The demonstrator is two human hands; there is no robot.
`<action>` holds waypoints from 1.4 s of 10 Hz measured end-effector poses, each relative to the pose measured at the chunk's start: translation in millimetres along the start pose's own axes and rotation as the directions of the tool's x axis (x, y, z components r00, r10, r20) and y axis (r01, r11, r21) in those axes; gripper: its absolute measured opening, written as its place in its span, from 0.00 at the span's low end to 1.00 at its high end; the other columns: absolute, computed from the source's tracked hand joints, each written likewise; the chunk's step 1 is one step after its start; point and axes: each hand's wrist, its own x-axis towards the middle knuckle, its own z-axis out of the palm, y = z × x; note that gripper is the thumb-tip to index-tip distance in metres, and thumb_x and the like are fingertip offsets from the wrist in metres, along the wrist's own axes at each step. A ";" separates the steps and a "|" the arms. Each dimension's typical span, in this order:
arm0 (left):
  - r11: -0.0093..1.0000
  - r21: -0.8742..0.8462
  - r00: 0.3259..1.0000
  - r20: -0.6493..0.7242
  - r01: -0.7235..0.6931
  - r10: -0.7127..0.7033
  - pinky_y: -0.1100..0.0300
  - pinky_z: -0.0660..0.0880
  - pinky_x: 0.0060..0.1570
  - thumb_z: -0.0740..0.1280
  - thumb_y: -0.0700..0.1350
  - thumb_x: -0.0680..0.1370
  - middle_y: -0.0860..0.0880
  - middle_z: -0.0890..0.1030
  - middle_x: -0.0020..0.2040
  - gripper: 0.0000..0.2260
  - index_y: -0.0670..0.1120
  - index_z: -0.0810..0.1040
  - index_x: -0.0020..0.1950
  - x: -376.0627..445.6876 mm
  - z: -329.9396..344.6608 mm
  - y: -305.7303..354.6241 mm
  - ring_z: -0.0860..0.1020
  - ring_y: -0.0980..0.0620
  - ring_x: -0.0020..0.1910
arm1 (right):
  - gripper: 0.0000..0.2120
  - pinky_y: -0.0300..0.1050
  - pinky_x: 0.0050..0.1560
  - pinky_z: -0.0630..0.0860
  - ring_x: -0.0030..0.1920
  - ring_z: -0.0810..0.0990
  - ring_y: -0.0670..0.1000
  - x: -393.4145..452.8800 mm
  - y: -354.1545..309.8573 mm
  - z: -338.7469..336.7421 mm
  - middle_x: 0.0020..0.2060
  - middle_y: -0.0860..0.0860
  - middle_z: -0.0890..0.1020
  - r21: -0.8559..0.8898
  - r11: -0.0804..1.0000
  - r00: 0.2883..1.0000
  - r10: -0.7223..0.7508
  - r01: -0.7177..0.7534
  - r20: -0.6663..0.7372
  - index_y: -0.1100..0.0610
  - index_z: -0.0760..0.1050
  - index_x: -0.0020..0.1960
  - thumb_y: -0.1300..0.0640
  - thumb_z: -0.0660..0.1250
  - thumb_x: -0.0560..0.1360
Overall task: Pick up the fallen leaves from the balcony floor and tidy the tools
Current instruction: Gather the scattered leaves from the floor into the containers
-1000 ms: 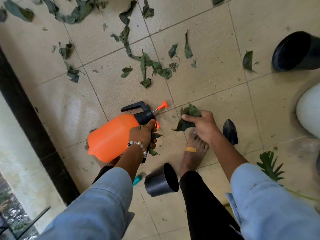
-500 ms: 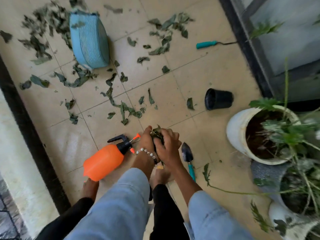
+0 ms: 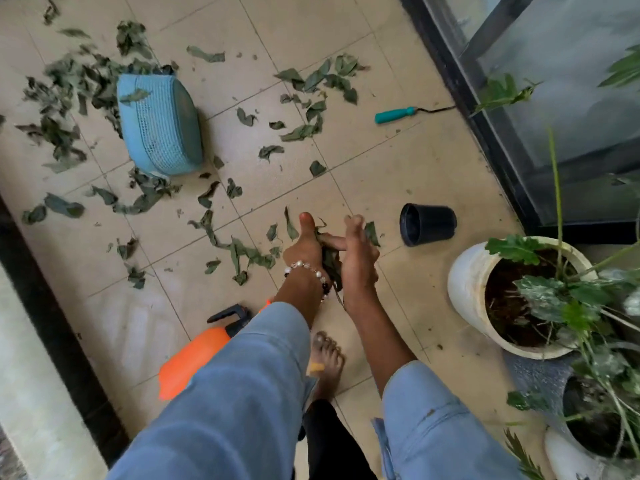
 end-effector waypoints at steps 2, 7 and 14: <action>0.986 0.156 0.989 -0.126 -0.059 0.079 0.53 0.75 0.34 0.68 0.62 0.73 0.47 0.73 0.32 0.25 0.39 0.76 0.49 105.8 0.6 14.0 0.72 0.49 0.27 | 0.07 0.47 0.42 0.76 0.42 0.81 0.53 123.5 54.1 -7.8 0.43 0.54 0.83 0.264 0.948 0.899 0.268 -0.180 -0.347 0.57 0.80 0.41 0.54 0.69 0.75; 0.814 0.489 0.915 -0.072 -0.315 0.398 0.48 0.72 0.41 0.67 0.58 0.76 0.52 0.77 0.51 0.19 0.54 0.72 0.65 480.8 -104.1 -100.6 0.75 0.51 0.42 | 0.07 0.44 0.40 0.78 0.39 0.82 0.60 278.6 201.0 16.3 0.38 0.63 0.82 -0.776 0.630 0.947 -0.272 0.040 -0.173 0.70 0.82 0.45 0.73 0.67 0.70; 0.949 -0.145 0.959 0.013 -0.279 0.283 0.43 0.78 0.54 0.73 0.59 0.53 0.42 0.84 0.40 0.17 0.47 0.82 0.30 -171.6 -3.5 222.5 0.83 0.43 0.46 | 0.07 0.52 0.53 0.77 0.49 0.80 0.59 -84.8 -270.9 54.6 0.49 0.61 0.81 0.751 0.635 0.978 0.199 -0.181 0.067 0.61 0.77 0.48 0.62 0.60 0.76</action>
